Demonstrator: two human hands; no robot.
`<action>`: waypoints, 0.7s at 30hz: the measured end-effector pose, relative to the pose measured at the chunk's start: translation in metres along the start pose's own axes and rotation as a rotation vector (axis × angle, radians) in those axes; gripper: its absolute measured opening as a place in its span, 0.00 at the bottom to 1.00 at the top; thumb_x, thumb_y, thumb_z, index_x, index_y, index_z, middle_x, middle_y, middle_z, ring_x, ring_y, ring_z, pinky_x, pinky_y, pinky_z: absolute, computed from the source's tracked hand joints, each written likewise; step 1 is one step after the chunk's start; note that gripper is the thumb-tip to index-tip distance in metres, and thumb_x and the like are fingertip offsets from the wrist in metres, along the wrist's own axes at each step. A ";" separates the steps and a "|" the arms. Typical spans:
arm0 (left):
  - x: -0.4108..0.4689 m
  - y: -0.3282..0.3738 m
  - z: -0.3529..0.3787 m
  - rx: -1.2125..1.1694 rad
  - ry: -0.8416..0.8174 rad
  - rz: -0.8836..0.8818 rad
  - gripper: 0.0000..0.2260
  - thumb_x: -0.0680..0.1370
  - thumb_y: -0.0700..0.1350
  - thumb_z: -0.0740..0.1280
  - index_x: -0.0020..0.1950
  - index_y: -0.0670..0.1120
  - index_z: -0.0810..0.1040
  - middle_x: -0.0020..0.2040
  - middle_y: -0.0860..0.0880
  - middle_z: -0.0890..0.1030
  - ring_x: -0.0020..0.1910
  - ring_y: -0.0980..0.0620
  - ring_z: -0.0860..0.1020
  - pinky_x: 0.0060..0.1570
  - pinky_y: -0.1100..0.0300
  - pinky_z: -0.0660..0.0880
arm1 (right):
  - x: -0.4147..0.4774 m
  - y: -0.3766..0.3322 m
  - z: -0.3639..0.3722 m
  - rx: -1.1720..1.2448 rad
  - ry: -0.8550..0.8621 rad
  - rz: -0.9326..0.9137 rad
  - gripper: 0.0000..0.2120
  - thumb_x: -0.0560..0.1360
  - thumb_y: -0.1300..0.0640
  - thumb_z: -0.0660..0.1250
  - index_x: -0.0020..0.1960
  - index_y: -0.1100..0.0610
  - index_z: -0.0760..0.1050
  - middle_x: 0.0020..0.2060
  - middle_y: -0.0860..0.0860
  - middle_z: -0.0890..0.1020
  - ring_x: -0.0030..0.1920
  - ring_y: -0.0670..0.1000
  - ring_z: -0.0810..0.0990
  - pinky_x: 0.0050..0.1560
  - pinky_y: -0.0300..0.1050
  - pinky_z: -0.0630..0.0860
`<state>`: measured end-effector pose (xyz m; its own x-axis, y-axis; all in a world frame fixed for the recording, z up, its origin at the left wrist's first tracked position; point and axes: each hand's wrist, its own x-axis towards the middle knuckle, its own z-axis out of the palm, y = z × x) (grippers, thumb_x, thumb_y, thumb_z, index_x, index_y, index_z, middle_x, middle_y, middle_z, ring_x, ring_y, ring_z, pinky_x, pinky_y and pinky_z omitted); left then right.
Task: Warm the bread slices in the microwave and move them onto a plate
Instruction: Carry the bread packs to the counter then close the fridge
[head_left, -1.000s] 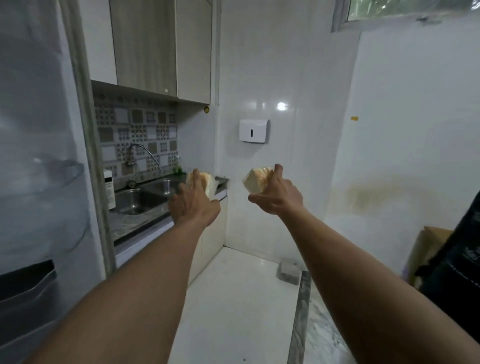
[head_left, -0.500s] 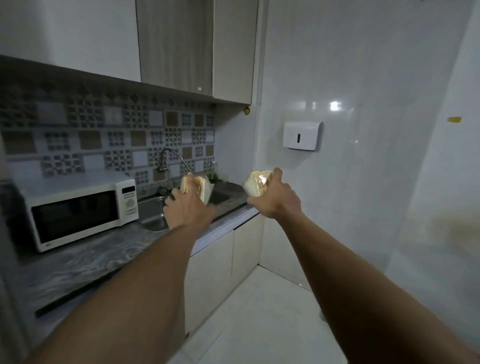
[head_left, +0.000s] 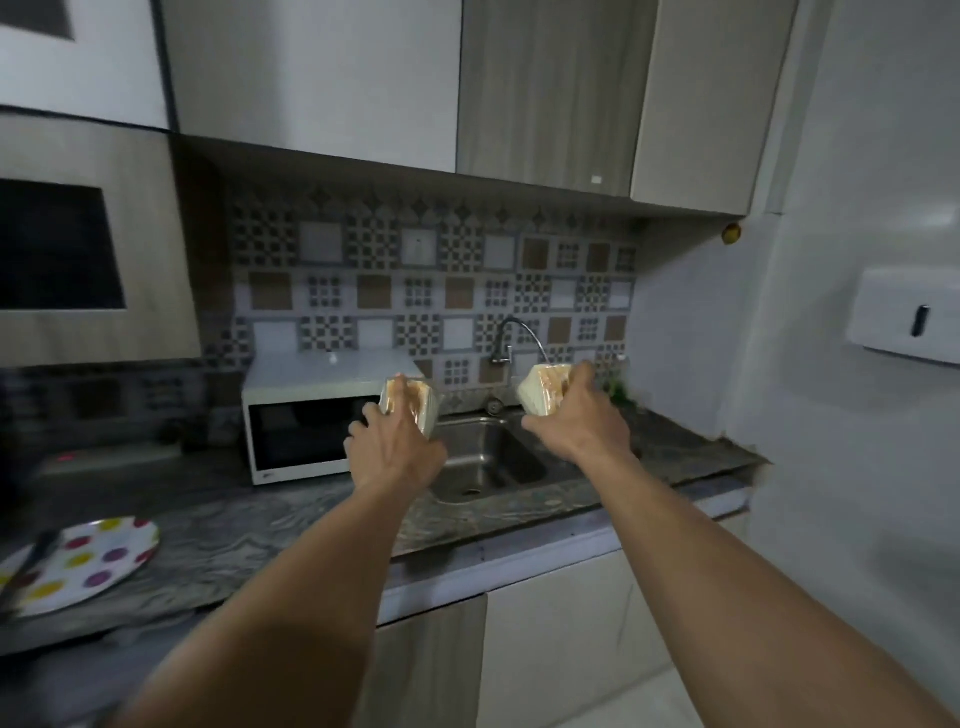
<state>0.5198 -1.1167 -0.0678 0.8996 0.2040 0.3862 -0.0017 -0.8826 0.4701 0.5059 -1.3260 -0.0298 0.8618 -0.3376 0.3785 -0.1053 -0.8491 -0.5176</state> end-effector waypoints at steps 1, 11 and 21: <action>0.013 -0.005 0.004 0.012 0.021 -0.050 0.42 0.71 0.57 0.68 0.77 0.58 0.45 0.63 0.40 0.70 0.57 0.36 0.72 0.56 0.44 0.71 | 0.017 -0.005 0.015 0.016 -0.023 -0.027 0.42 0.66 0.41 0.77 0.68 0.51 0.56 0.56 0.54 0.80 0.50 0.59 0.81 0.44 0.51 0.78; 0.144 -0.074 0.030 0.100 0.117 -0.242 0.41 0.74 0.57 0.67 0.78 0.56 0.43 0.67 0.40 0.69 0.61 0.36 0.71 0.58 0.45 0.71 | 0.138 -0.089 0.154 0.152 -0.126 -0.158 0.43 0.68 0.43 0.77 0.72 0.51 0.54 0.56 0.56 0.79 0.49 0.60 0.81 0.41 0.49 0.75; 0.285 -0.123 0.065 0.145 0.162 -0.232 0.41 0.75 0.57 0.67 0.78 0.54 0.43 0.65 0.38 0.71 0.61 0.36 0.73 0.60 0.45 0.69 | 0.245 -0.167 0.257 0.146 -0.170 -0.171 0.44 0.64 0.40 0.78 0.68 0.47 0.52 0.48 0.55 0.78 0.41 0.58 0.80 0.40 0.52 0.81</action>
<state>0.8048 -0.9773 -0.0677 0.7872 0.4618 0.4087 0.2684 -0.8532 0.4472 0.8622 -1.1628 -0.0478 0.9329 -0.1109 0.3427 0.1110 -0.8165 -0.5666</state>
